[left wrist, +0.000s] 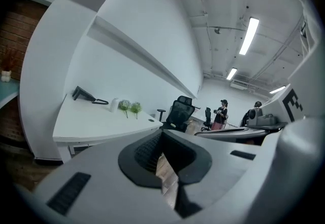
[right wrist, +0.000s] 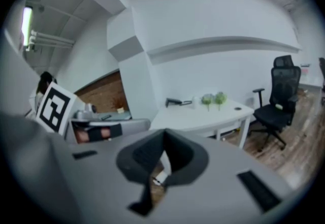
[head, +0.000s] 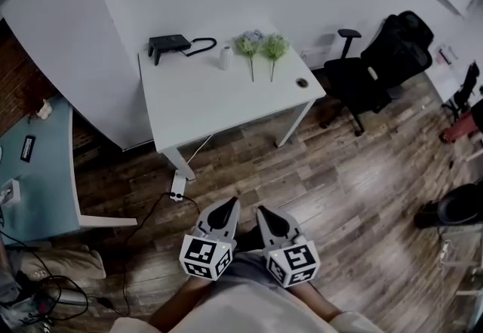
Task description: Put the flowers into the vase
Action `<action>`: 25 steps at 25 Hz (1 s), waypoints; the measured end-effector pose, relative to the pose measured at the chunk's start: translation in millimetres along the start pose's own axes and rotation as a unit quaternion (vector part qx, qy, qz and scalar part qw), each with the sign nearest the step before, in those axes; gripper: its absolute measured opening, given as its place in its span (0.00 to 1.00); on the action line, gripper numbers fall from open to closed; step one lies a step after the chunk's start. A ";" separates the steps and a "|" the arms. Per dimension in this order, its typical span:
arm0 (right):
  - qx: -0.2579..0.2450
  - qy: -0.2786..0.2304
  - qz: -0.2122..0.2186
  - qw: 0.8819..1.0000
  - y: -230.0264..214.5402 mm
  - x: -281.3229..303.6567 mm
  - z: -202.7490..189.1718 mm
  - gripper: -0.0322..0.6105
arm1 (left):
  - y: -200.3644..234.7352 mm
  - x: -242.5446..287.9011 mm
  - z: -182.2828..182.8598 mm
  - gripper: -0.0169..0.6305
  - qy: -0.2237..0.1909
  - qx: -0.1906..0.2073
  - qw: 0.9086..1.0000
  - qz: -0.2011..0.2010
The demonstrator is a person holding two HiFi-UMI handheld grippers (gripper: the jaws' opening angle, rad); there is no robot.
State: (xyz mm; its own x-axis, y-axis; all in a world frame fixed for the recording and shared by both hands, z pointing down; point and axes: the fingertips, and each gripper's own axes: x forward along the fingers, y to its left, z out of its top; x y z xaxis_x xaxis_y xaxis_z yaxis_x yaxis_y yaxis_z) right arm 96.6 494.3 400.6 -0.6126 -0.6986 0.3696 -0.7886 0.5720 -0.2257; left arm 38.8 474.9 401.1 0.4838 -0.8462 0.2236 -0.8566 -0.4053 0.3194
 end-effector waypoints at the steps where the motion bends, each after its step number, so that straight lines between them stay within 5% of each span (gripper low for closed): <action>1: 0.003 0.000 0.002 1.000 0.2 0.3 -0.5 0.09 | 0.7 0.6 0.5 0.06 -0.001 0.000 1.000 0.000; 25: 0.023 0.025 0.015 0.999 -36.1 49.1 8.6 0.09 | 25.4 51.8 -2.9 0.06 0.039 -0.030 0.999 0.007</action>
State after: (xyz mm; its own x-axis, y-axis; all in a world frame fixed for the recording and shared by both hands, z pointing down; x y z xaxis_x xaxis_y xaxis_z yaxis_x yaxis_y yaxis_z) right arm 94.6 435.7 419.2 -0.6342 -0.6583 0.4055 -0.7717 0.5716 -0.2791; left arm 42.6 421.8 423.5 0.4869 -0.8210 0.2981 -0.8517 -0.3704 0.3708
